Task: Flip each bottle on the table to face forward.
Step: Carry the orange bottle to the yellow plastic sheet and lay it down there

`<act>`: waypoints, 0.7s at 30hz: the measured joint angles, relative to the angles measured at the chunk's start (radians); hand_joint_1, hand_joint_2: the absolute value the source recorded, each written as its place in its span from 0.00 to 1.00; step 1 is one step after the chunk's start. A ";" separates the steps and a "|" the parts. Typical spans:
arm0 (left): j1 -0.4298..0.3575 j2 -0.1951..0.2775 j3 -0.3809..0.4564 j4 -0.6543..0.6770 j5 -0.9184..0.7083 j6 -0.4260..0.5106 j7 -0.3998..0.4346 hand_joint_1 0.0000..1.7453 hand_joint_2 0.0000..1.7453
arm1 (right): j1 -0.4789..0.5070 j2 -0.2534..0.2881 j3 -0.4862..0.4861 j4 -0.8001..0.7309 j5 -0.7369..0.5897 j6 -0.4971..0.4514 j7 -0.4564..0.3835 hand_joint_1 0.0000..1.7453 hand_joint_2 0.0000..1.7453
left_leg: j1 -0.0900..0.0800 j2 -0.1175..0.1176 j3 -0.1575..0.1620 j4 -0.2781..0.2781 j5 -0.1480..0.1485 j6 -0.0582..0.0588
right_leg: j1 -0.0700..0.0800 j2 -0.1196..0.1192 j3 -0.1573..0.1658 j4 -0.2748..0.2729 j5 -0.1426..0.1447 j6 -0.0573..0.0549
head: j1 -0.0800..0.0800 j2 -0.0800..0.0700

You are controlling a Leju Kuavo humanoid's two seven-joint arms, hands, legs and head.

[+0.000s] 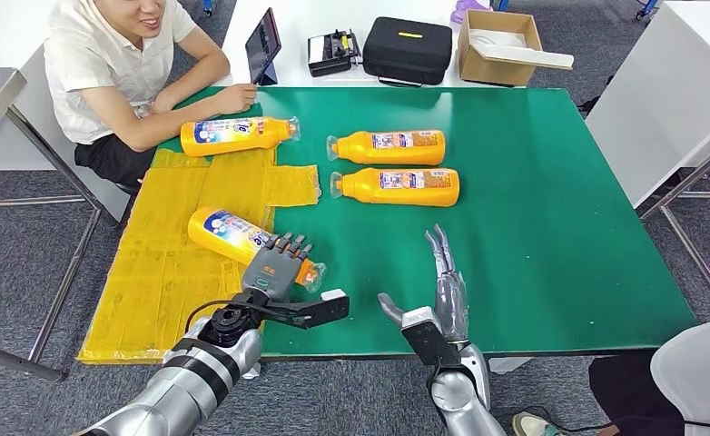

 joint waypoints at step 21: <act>-0.010 -0.008 -0.001 0.015 0.073 -0.025 -0.085 0.00 1.00 | -0.005 0.001 0.000 0.012 -0.018 -0.007 -0.020 0.00 1.00 | 0.000 0.000 0.000 0.000 0.000 0.000 | 0.000 0.000 0.000 0.000 0.000 0.000 | 0.000 0.000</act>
